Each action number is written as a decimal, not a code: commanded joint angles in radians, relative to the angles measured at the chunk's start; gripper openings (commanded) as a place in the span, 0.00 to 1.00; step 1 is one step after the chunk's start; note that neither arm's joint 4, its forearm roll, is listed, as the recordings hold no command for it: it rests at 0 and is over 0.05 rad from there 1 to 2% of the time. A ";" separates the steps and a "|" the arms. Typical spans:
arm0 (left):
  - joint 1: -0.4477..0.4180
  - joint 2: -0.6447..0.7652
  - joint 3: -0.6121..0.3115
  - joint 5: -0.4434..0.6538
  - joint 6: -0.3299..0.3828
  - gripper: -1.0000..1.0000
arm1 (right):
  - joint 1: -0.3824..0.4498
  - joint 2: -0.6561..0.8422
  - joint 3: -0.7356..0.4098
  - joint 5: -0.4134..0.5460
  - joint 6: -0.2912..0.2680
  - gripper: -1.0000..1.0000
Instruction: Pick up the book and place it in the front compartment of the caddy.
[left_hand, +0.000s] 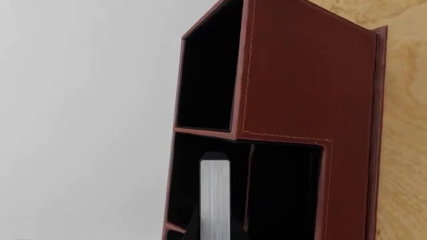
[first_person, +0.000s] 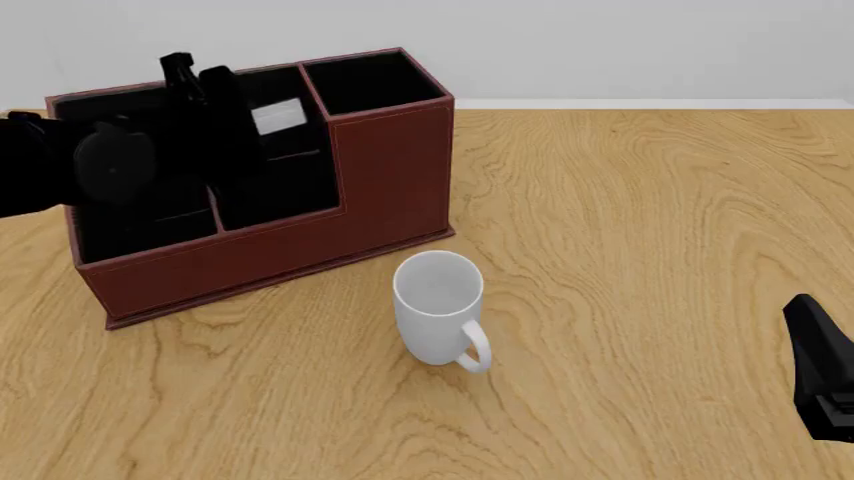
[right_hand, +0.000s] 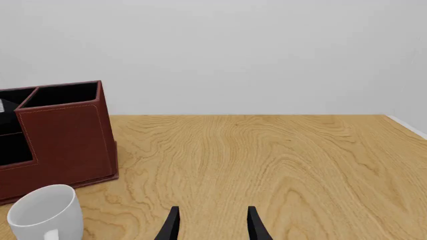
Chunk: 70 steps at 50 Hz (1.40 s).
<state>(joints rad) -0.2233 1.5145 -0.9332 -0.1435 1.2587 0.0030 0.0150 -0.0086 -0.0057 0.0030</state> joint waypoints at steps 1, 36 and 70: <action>0.032 0.041 -0.027 -0.057 0.039 0.00 | 0.000 0.000 0.000 0.000 0.000 1.00; 0.086 0.139 -0.042 -0.162 0.082 0.00 | 0.000 0.000 0.000 0.000 0.000 1.00; 0.102 -0.090 0.001 -0.064 0.058 1.00 | 0.000 0.000 0.000 0.000 0.000 1.00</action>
<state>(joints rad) -0.1286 1.5296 -0.9665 -0.2507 1.3158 0.0029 0.0149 -0.0086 -0.0057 0.0029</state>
